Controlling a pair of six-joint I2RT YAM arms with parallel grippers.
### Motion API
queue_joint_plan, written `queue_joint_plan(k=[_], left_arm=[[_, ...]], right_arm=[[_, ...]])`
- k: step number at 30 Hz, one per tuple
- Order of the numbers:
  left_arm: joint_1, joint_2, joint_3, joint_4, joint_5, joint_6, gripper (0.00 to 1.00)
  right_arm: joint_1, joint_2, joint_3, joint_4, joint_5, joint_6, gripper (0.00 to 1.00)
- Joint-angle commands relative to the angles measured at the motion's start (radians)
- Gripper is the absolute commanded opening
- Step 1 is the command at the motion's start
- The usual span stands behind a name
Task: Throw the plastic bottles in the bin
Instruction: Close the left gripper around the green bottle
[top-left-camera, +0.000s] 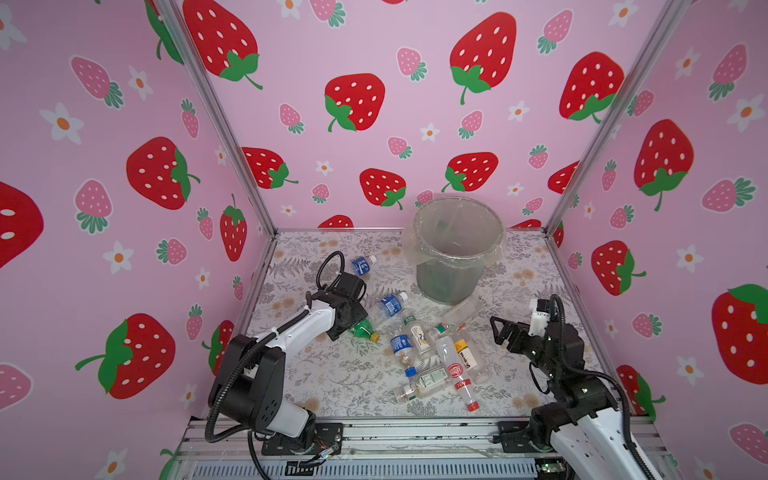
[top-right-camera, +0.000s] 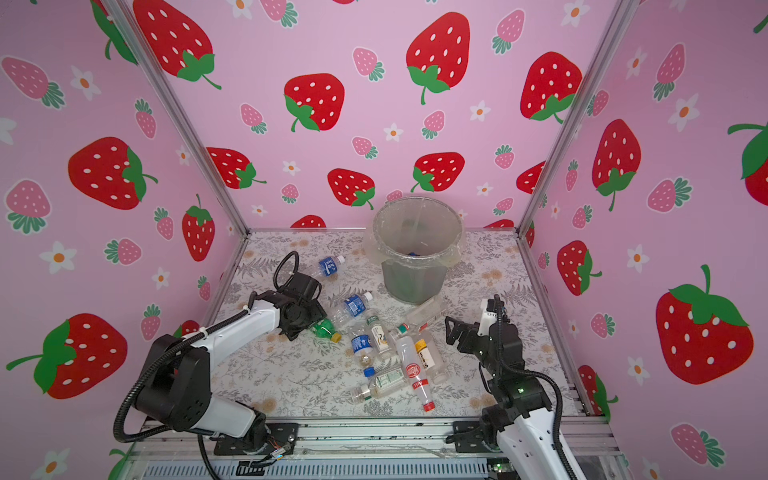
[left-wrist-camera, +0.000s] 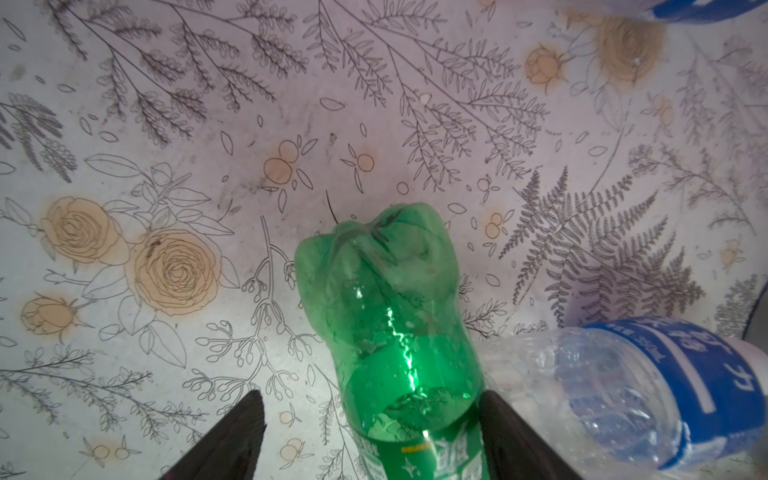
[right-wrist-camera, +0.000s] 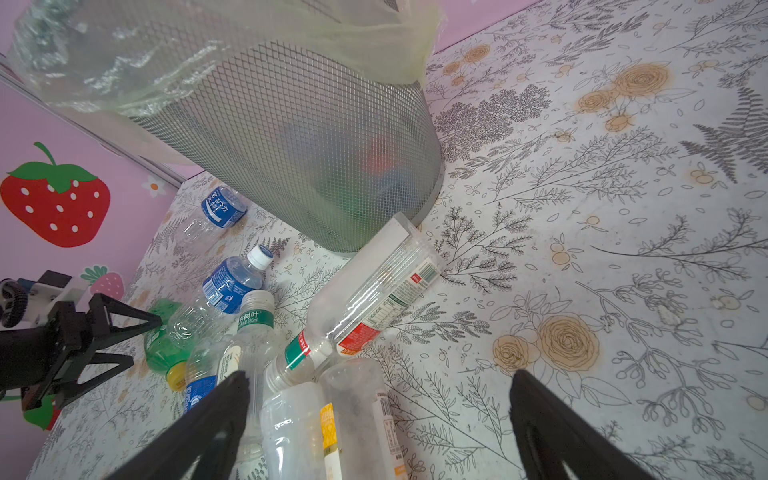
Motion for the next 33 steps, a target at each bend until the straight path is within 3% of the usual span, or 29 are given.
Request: queue_joint_plan(k=[1,16,23,26,33], left_arm=[[-0.003,0.028,0.031,0.009,-0.001,-0.025,0.81],[-0.003,0.061,-0.008,0.025,-0.004,-0.029,0.64],[-0.003,0.07,-0.044,0.024,-0.014,-0.021,0.64],[-0.003,0.071,-0.052,0.023,-0.015,-0.019,0.55],[-0.003,-0.008,-0.04,-0.008,0.005,0.004,0.49]], right_arm=[[0.0,-0.006,-0.005,-0.009,-0.005,0.01,0.99],[0.0,-0.02,-0.005,-0.017,0.001,0.015,0.99],[0.001,-0.018,-0.003,-0.018,0.0,0.015,0.99],[0.0,-0.015,-0.002,-0.017,-0.001,0.015,0.99],[0.001,-0.006,0.019,-0.026,0.003,0.008,0.99]])
